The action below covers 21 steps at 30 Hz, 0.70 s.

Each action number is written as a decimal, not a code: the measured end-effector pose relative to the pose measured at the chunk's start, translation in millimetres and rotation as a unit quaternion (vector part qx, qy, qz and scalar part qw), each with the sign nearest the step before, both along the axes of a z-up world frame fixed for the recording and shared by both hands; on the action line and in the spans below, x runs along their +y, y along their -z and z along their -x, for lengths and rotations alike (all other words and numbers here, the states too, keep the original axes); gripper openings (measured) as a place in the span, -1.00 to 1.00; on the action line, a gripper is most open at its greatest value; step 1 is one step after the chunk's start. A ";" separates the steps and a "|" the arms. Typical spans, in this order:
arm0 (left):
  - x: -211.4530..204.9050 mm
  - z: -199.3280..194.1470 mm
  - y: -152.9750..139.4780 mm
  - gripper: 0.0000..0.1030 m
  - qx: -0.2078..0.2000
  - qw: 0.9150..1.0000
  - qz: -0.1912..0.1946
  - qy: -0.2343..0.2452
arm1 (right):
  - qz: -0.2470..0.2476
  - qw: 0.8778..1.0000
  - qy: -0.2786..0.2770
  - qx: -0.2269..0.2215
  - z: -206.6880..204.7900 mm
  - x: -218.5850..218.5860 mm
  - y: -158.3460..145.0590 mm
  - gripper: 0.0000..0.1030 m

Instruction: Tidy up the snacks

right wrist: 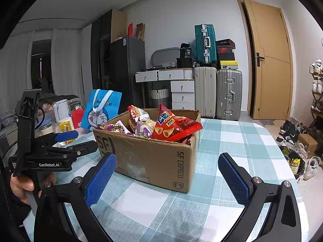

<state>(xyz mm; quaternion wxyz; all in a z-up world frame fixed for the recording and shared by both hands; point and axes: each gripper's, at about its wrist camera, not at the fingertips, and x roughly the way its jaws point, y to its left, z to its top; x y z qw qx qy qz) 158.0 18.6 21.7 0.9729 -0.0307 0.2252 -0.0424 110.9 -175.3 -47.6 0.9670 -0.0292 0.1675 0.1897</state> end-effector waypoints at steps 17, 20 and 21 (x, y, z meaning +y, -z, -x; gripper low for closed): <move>0.1 0.3 0.4 0.99 -0.001 1.000 0.001 -0.001 | 0.000 1.000 0.001 -0.001 -0.2 -0.2 0.7 0.99; -0.7 -0.5 0.8 0.99 -0.001 1.000 0.001 -0.001 | -0.001 1.000 0.001 -0.002 -0.1 -0.2 0.7 0.99; 0.2 0.2 0.4 0.99 -0.001 1.000 0.001 -0.001 | 0.000 1.000 0.001 -0.002 0.0 -0.2 0.7 0.99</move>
